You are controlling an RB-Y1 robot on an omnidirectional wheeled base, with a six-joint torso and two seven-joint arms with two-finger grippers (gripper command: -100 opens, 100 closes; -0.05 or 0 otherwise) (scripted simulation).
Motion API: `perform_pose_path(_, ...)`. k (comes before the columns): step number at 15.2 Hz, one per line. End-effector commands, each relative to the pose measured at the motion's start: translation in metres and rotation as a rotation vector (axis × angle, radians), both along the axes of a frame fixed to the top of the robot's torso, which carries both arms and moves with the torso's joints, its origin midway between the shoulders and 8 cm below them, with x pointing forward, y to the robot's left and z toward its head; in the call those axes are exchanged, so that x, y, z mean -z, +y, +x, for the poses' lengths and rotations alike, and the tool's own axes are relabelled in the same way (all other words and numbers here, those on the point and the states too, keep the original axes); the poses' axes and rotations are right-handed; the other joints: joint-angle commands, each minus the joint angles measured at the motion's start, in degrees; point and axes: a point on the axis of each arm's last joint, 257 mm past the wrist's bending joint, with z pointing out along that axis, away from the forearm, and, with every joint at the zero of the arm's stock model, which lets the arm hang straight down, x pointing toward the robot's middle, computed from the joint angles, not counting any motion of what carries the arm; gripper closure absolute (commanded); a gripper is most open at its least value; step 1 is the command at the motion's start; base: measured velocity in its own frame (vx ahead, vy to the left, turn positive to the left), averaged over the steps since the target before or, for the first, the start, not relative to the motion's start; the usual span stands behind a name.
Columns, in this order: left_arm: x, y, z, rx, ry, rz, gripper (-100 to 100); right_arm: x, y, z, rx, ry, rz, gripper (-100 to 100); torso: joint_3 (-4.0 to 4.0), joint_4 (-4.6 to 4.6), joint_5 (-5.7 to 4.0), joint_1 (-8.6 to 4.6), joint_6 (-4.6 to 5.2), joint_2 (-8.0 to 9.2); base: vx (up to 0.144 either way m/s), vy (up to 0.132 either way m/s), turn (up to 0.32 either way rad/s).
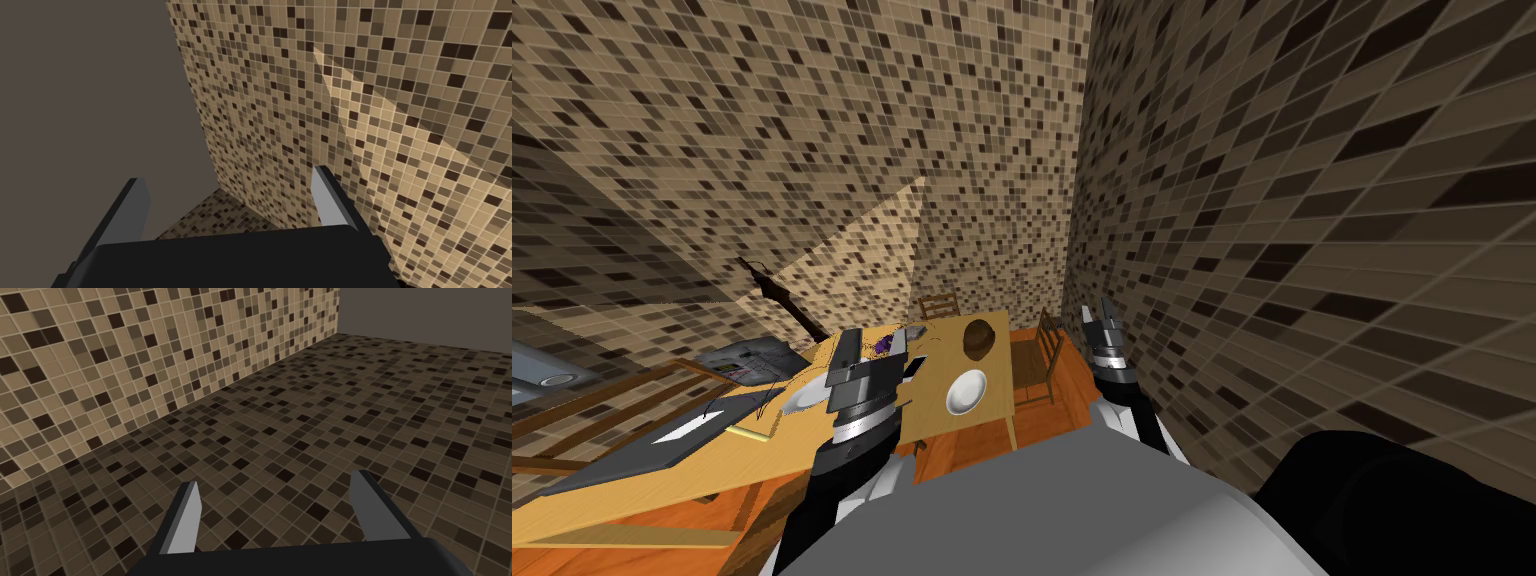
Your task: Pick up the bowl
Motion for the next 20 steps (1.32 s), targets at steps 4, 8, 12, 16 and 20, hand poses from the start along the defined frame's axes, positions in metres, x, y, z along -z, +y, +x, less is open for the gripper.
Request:
perform_pose_path(4,0.015,-0.004,0.013,0.036,0.064,0.066,-100,0.000,0.000,0.000,0.000,0.000,0.000,0,0.01,0.00,0.00,-0.03,0.00,0.03,-0.008,-0.013,0.001)
perform_pose_path(8,0.039,0.000,0.033,0.051,0.160,0.104,-100,0.000,0.000,0.000,0.000,0.000,0.000,0,0.03,0.01,-0.02,-0.10,0.00,0.05,-0.014,-0.030,0.000)
perform_pose_path(12,0.072,0.014,0.057,0.047,0.281,0.121,-100,0.000,0.000,0.000,0.000,0.000,0.000,0,0.03,0.01,-0.03,-0.15,0.01,0.05,-0.016,-0.038,0.001)
perform_pose_path(16,0.099,0.029,0.074,0.033,0.377,0.118,-100,0.000,0.000,0.000,0.000,0.000,0.000,0,0.03,0.01,-0.03,-0.13,0.00,0.05,-0.014,-0.033,-0.001)
perform_pose_path(20,0.127,0.046,0.090,0.013,0.469,0.106,-100,0.000,0.000,0.000,0.000,0.000,0.000,0,0.03,0.01,-0.03,-0.14,0.00,0.05,-0.015,-0.036,-0.001)
